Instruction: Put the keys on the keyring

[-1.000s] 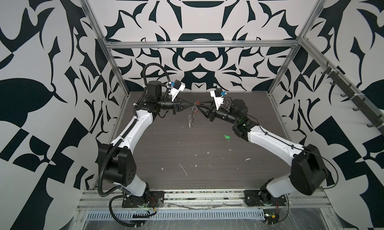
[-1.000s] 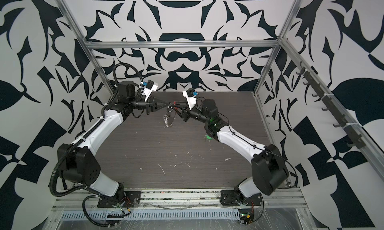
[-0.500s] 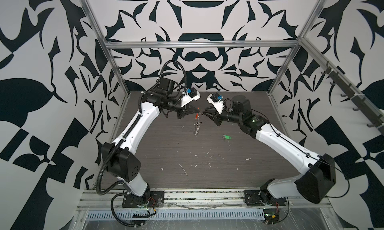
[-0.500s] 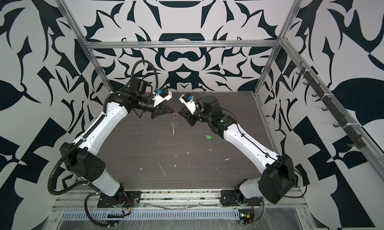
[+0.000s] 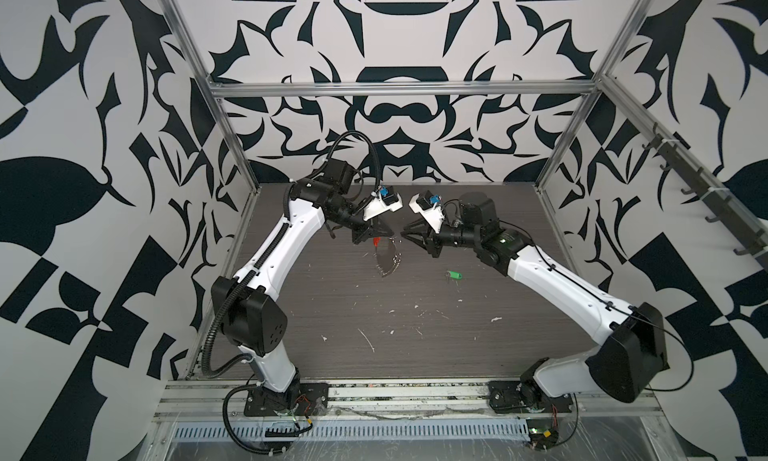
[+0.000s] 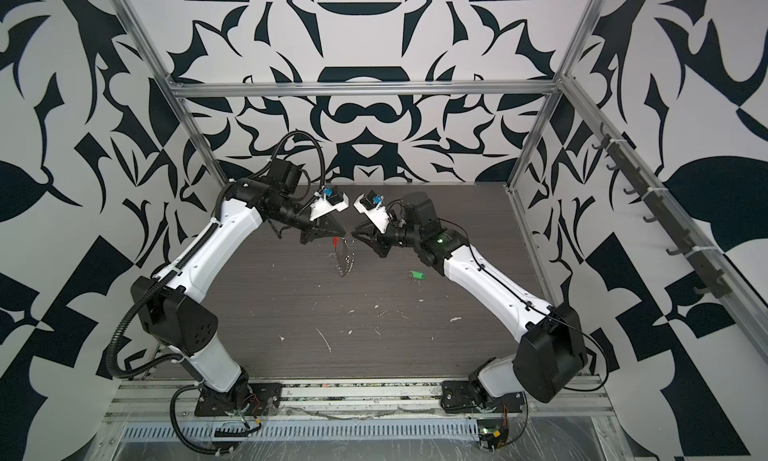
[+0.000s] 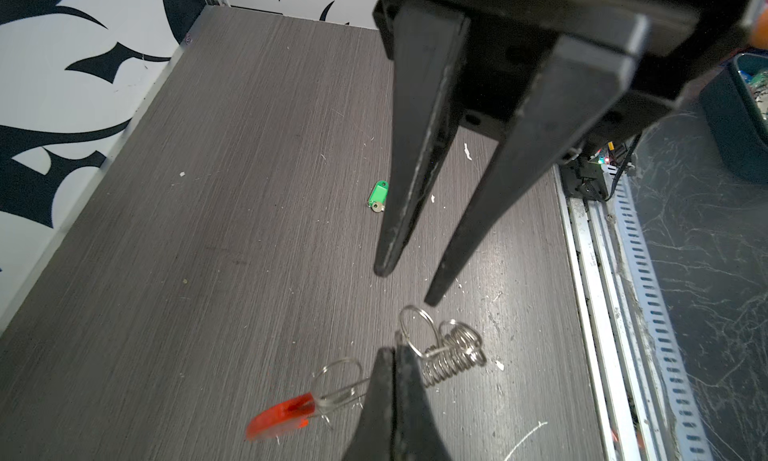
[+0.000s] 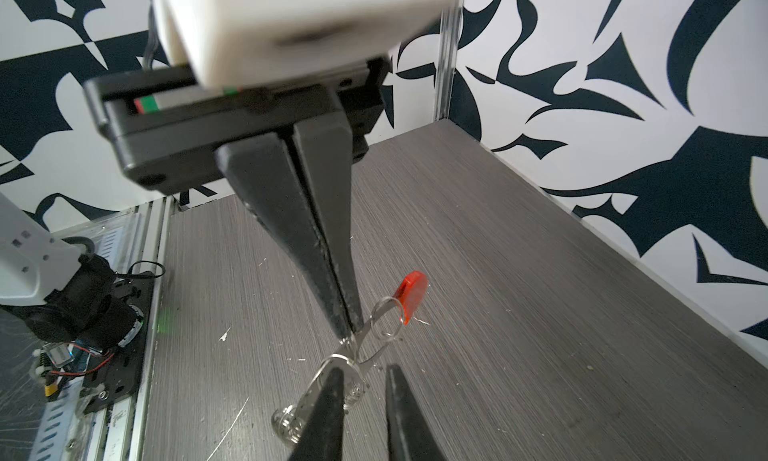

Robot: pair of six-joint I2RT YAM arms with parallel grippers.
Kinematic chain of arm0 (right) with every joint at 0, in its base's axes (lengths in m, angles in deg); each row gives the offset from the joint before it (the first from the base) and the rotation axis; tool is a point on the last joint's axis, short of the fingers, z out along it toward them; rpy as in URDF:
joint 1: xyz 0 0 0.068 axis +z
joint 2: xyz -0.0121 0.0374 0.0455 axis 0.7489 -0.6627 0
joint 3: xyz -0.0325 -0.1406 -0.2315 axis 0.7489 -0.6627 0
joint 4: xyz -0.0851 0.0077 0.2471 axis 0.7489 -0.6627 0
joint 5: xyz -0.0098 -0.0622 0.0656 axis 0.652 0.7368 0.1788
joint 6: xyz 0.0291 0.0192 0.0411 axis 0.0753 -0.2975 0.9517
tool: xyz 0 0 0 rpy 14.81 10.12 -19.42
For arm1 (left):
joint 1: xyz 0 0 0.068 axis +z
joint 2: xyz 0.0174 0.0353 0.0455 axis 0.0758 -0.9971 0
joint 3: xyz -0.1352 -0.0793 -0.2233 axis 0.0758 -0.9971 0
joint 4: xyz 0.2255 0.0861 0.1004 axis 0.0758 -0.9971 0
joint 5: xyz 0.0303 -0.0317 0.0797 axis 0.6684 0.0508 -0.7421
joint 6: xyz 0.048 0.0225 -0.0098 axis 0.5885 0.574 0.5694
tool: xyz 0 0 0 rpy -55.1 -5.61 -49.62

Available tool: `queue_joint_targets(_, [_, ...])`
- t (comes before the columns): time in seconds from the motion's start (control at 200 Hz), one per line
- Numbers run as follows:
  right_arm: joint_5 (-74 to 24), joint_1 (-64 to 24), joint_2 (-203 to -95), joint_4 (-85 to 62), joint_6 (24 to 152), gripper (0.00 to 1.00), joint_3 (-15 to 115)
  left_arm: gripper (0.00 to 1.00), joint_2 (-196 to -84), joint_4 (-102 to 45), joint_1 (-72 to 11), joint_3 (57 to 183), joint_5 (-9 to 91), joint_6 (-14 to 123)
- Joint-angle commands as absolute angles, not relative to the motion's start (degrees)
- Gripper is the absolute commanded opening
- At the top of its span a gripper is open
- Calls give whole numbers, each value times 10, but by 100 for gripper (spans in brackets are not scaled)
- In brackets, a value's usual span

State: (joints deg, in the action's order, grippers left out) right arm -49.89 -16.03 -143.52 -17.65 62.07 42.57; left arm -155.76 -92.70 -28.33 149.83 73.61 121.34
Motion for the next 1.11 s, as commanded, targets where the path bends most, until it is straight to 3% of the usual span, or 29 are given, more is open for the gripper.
queue_joint_targets(0.0, [-528,-160,-1441,-145,639,21,450,0,-1544,-949,-286,1510,759,1227])
queue_joint_targets(0.595, [-550,-152,-1462,-116,665,23,457,0,-1537,-930,-286,1497,777,1218])
queue_joint_targets(0.78, [-556,-150,-1472,-110,671,14,464,0,-1533,-927,-285,1495,784,1218])
queue_joint_targets(0.92, [-558,-147,-1472,-108,674,2,460,0,-1530,-921,-286,1493,784,1215])
queue_joint_targets(1.1, [-554,-147,-1468,-105,674,0,453,0,-1530,-916,-286,1492,785,1212])
